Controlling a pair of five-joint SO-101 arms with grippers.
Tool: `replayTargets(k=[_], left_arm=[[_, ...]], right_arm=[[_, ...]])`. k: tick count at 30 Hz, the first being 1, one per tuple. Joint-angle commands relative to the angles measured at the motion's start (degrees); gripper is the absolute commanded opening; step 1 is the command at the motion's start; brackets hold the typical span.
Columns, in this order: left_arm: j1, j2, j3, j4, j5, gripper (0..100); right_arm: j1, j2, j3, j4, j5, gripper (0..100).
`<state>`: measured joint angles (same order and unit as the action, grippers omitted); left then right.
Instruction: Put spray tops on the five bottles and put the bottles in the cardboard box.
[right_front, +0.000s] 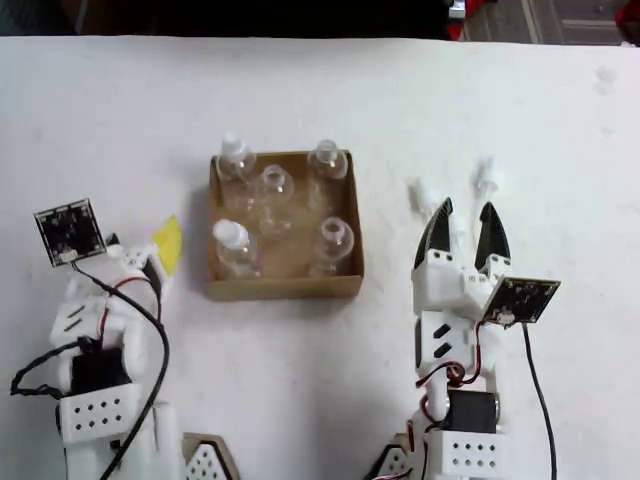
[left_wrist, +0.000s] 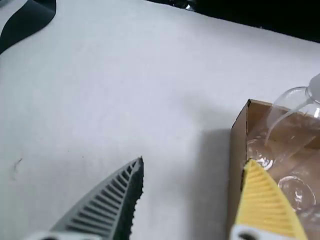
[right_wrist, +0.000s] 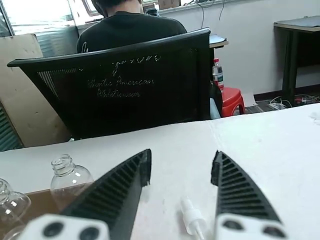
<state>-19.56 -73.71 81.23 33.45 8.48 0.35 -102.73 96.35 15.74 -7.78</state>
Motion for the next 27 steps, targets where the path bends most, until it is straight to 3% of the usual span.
replayTargets(k=[1,4,12,18,27], left_arm=[[-0.75,-0.75,4.66,-12.40,-0.79,29],[-0.57,-0.75,5.45,-13.54,-5.19,29],[-0.57,-0.75,5.45,-12.75,-5.54,29],[-0.57,-0.75,5.45,-12.75,-5.45,29],[-0.22,-0.75,5.36,-11.34,-5.45,29]], right_arm=[[-0.48,-0.48,0.53,-1.89,0.70,18.0],[-0.57,-0.48,0.53,-1.63,0.70,18.0],[0.13,-0.31,0.53,-1.45,0.35,18.0],[5.76,-0.48,0.53,-3.47,-1.76,17.8],[5.49,-0.22,0.53,-3.56,-4.04,18.0]])
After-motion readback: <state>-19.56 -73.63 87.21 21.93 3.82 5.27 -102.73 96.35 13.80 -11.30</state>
